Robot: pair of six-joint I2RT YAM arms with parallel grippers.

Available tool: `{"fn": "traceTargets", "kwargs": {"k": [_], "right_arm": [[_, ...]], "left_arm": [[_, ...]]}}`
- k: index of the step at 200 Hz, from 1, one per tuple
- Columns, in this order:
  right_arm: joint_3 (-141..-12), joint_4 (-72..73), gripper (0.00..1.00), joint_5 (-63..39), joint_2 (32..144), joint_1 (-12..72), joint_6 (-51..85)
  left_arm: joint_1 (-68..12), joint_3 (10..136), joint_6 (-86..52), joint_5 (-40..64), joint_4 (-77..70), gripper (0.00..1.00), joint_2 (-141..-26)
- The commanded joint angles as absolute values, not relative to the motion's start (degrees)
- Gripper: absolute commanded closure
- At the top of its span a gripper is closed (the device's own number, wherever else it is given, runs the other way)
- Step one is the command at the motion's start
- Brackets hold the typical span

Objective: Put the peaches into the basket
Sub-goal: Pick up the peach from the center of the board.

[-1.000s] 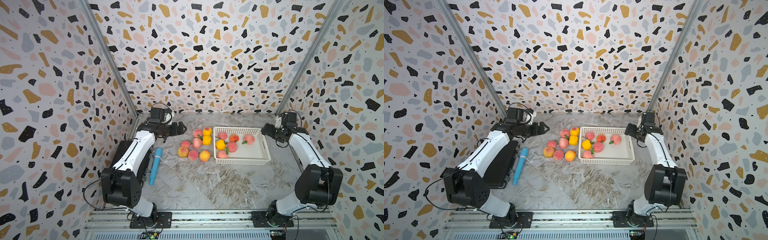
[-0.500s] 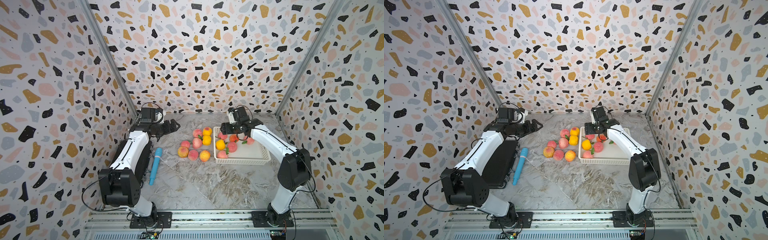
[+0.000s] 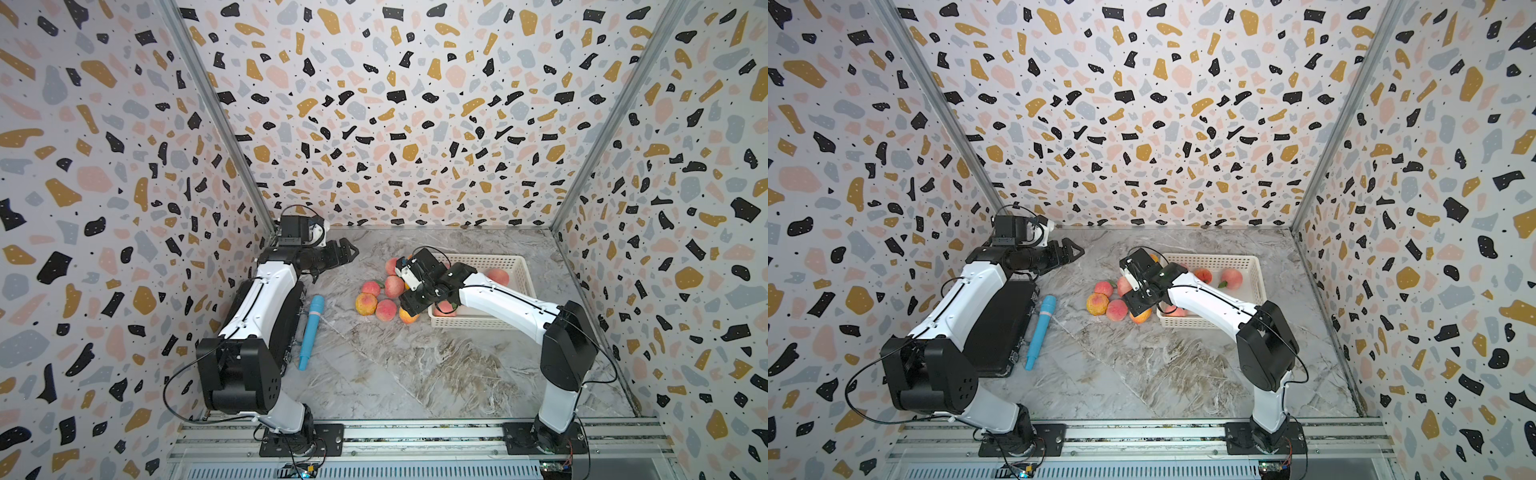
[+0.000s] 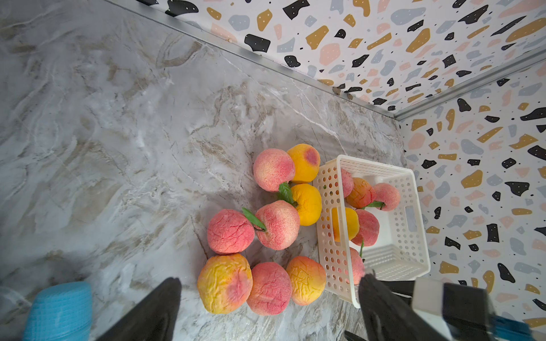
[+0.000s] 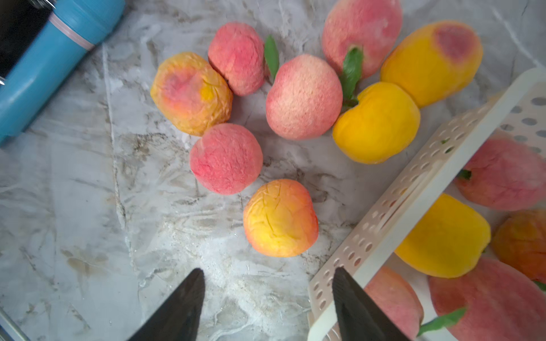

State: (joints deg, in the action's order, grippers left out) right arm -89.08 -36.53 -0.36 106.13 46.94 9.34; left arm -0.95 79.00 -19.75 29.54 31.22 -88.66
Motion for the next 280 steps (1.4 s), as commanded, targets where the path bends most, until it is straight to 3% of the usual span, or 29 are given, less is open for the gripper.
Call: {"fn": "traceTargets", "kwargs": {"k": [1,120,201,280], "right_arm": [[-89.1,-38.7,0.27,0.3,107.8,47.2,8.3],[-94.5,-39.9,0.19,3.5,116.8,47.7,7.2],[-97.9,-41.0,0.19,3.8,121.2,47.8,7.8],[-97.8,-41.4,0.40,2.4,117.0,48.0,9.0]], "left_arm": [[-0.7,78.3,-19.1,30.0,30.2,0.06,-88.2],[-0.6,78.6,-18.5,29.1,30.8,0.06,-88.0],[-0.6,78.6,-18.4,29.0,31.0,0.06,-87.6],[-0.5,78.3,-18.4,29.2,31.0,0.06,-87.6]]}}
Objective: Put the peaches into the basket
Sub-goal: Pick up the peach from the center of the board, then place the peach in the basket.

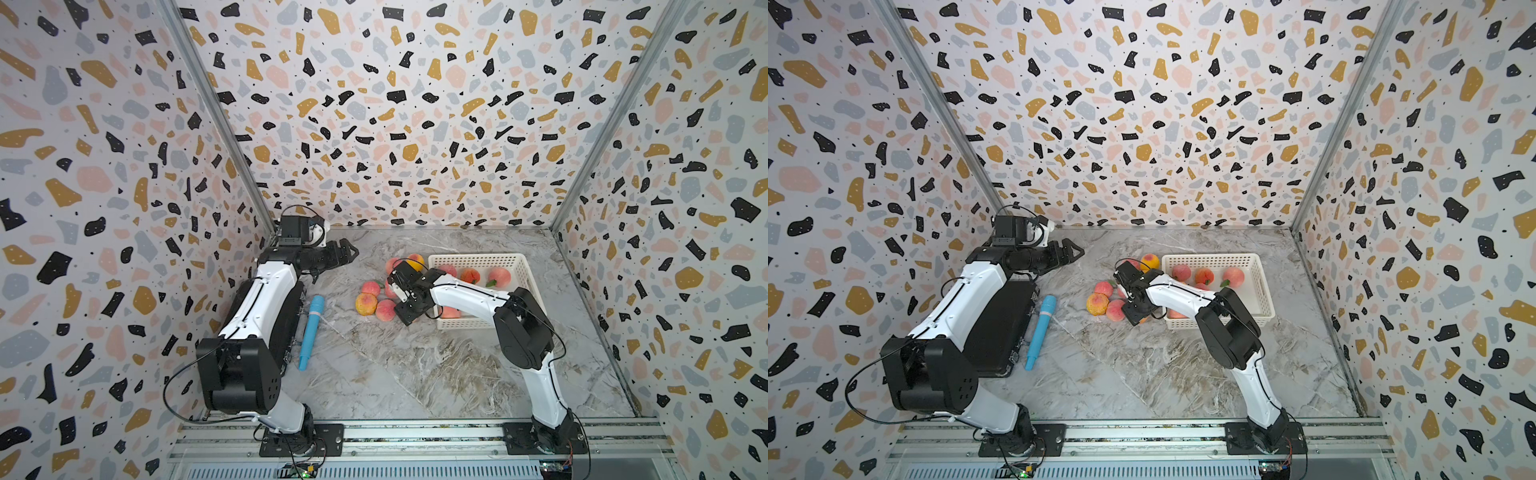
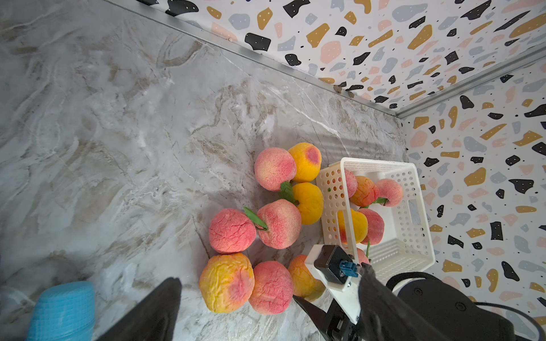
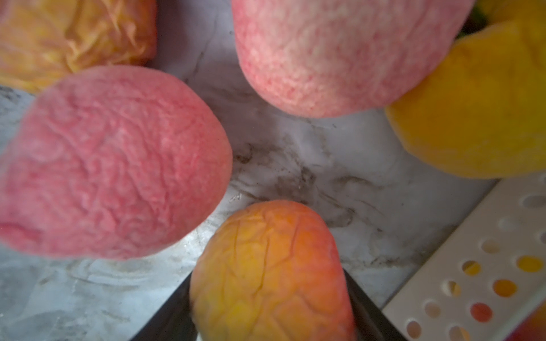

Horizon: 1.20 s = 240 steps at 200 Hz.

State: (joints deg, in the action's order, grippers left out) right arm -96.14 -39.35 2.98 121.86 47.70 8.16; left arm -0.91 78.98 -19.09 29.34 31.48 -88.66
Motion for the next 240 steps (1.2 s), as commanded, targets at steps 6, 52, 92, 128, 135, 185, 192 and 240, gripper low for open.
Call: {"fn": "traceTargets", "kwargs": {"k": [6,52,92,128,135,185,192,240], "right_arm": [[-97.6,-41.4,0.41,2.4,115.9,48.1,9.0],[-92.8,-38.1,0.42,0.8,103.6,48.5,10.4],[-88.1,-38.2,0.41,6.0,94.4,47.2,9.9],[-79.7,-38.5,0.40,8.0,87.5,40.8,10.3],[-77.8,-38.5,0.40,8.1,86.4,39.3,10.4],[-67.3,-36.2,0.41,5.7,83.1,29.4,11.3],[-66.7,-35.9,0.41,5.5,83.5,28.6,11.5],[-65.5,-34.6,0.41,4.5,88.6,27.3,12.8]], "left_arm": [[-0.5,78.4,-18.4,29.3,31.0,0.06,-87.6],[-0.5,78.2,-18.5,29.5,31.0,0.06,-87.8],[-0.5,78.2,-18.8,30.1,30.8,0.06,-87.9],[-0.5,77.9,-18.9,30.2,30.3,0.06,-87.4],[-0.5,77.9,-19.0,30.2,30.3,0.06,-87.5],[-0.5,77.8,-19.3,31.0,30.0,0.06,-87.2],[-0.6,77.7,-19.3,31.0,29.9,0.06,-87.1],[-0.6,77.8,-19.5,31.6,29.7,0.06,-87.1]]}}
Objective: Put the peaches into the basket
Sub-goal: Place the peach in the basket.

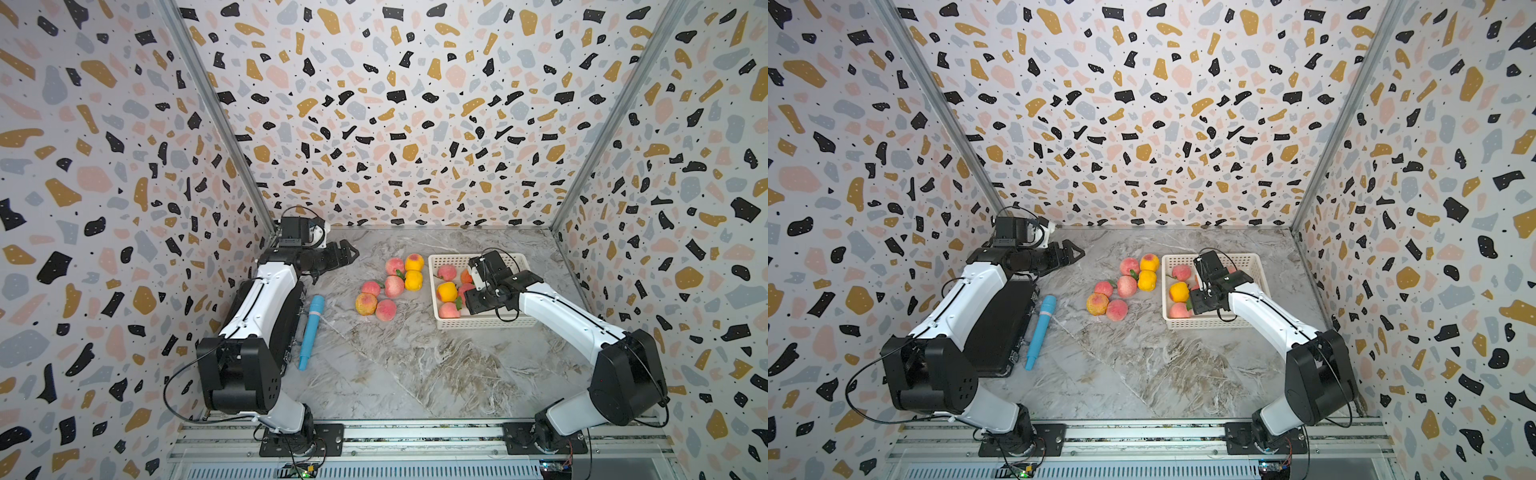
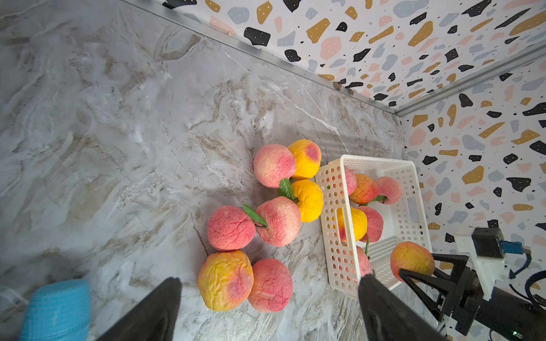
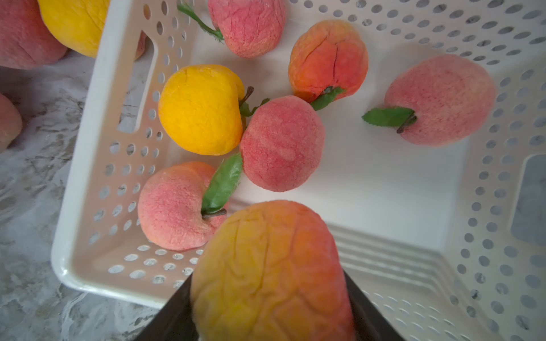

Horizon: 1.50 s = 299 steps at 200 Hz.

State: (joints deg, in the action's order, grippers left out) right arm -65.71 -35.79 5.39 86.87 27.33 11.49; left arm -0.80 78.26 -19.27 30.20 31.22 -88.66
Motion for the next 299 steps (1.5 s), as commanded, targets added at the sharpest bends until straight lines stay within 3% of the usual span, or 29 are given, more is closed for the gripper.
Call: {"fn": "traceTargets", "kwargs": {"k": [1,95,130,189,234,299], "right_arm": [[-65.5,-34.5,0.41,4.4,88.6,27.3,12.8],[-64.4,-30.9,0.36,5.0,94.7,26.8,13.7],[-63.9,-30.4,0.24,5.4,94.5,26.7,14.2],[-63.1,-29.8,0.18,6.6,90.9,26.7,14.1],[-59.3,-25.2,0.18,6.5,83.7,26.7,12.7],[-42.2,-3.3,0.18,-1.0,68.4,26.7,11.6]], "left_arm": [[-0.6,77.8,-19.4,31.6,29.7,0.06,-87.1],[-0.5,77.6,-19.5,31.8,29.5,0.06,-86.9],[-0.6,77.6,-19.5,31.9,29.5,0.06,-86.8],[-0.6,77.4,-19.6,31.6,29.4,0.06,-87.1],[-0.6,77.3,-19.7,31.6,29.2,0.06,-87.2],[-2.6,77.9,-18.1,28.0,31.0,0.07,-88.9]]}}
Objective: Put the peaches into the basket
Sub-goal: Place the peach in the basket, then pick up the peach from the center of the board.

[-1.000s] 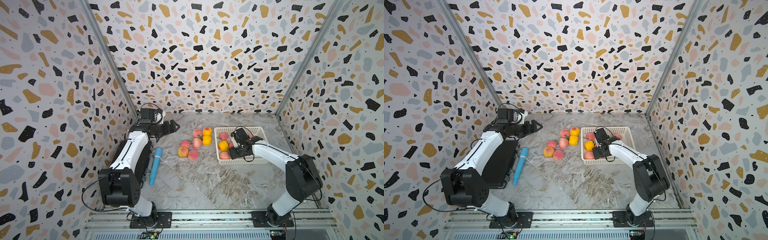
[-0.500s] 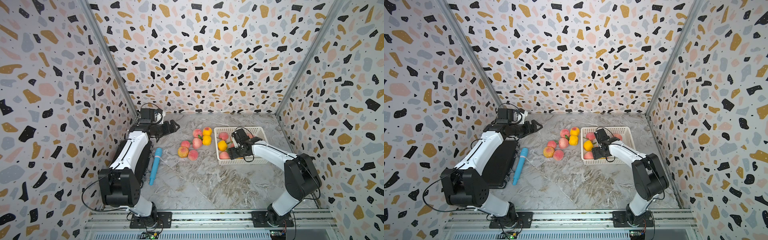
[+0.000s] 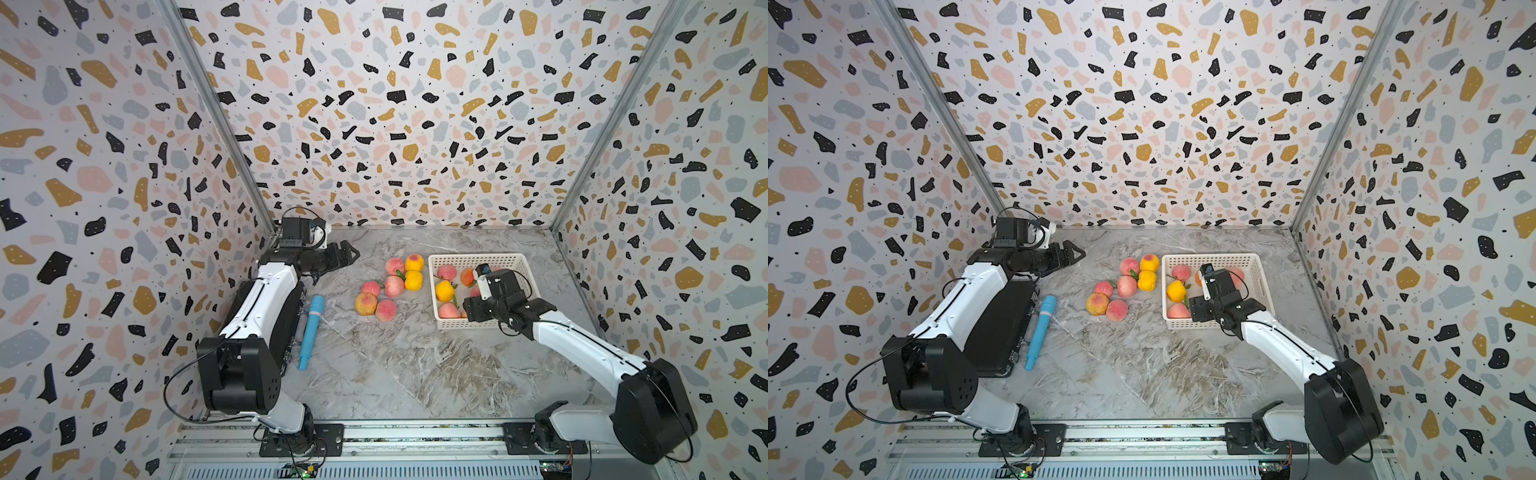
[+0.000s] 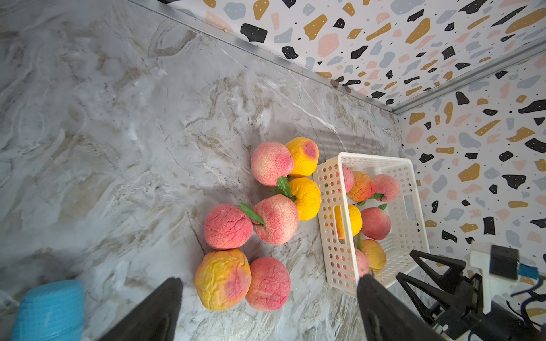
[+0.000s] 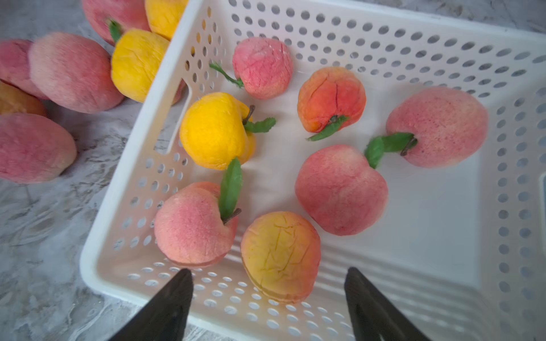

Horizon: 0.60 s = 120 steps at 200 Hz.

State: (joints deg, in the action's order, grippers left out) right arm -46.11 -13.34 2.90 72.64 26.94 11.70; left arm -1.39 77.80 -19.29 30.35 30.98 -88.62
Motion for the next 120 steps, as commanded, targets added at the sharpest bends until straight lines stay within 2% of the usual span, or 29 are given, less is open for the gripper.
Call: {"fn": "traceTargets", "kwargs": {"k": [1,27,70,120], "right_arm": [[-41.9,-3.0,0.18,-1.2,68.2,26.7,11.7],[-35.3,5.7,0.19,-4.7,63.9,26.7,13.1],[-34.0,6.4,0.22,-5.5,61.8,26.9,14.3],[-33.0,6.6,0.24,-3.2,60.7,27.2,14.7]], "left_arm": [[-2.7,77.8,-18.1,27.9,31.1,0.07,-88.9],[-6.6,78.5,-15.6,20.0,34.6,0.07,-89.3],[-12.8,73.8,-16.6,11.5,36.8,0.07,-89.5],[-17.8,74.3,-19.0,7.2,38.8,0.06,-95.8]]}}
